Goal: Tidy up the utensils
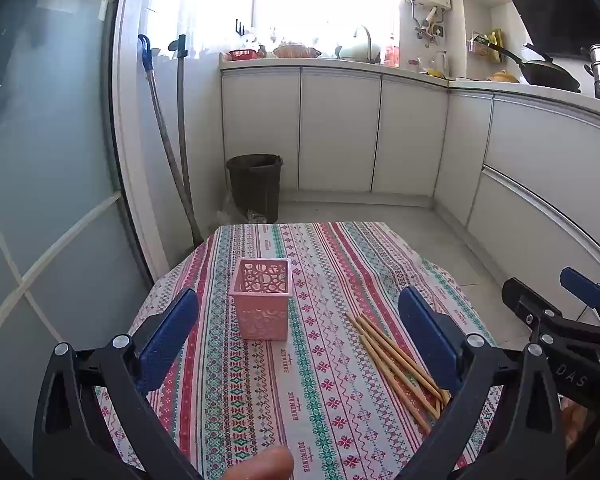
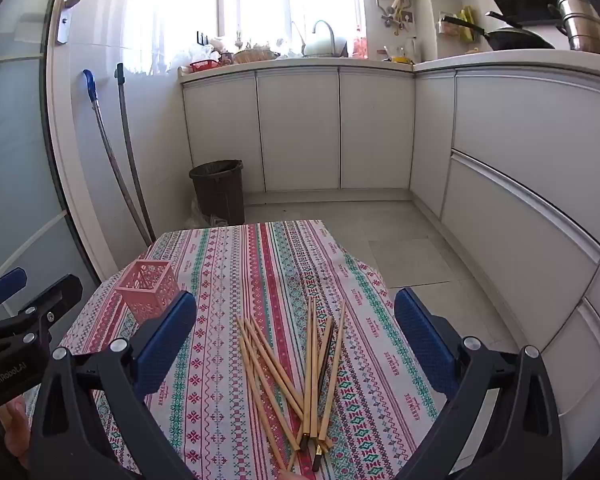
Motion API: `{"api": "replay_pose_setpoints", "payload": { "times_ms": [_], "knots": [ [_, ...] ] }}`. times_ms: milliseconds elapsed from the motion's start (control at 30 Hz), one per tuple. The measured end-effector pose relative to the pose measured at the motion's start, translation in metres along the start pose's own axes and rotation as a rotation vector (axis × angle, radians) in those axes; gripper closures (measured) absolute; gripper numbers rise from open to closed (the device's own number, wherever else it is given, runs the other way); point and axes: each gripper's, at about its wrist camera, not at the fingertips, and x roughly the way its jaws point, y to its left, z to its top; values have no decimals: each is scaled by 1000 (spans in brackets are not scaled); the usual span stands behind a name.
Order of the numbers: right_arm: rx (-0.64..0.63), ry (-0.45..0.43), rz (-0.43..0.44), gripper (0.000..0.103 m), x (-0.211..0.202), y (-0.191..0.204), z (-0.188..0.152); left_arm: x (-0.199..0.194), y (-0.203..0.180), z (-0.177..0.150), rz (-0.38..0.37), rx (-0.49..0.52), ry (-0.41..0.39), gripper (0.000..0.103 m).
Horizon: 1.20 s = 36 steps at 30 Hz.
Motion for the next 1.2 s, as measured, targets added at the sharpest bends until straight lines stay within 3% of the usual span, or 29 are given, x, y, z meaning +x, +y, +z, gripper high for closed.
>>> {"api": "replay_pose_setpoints", "payload": {
  "times_ms": [1200],
  "knots": [
    [1, 9, -1, 7, 7, 4, -2, 4, 1, -2, -1, 1, 7, 7]
  ]
}}
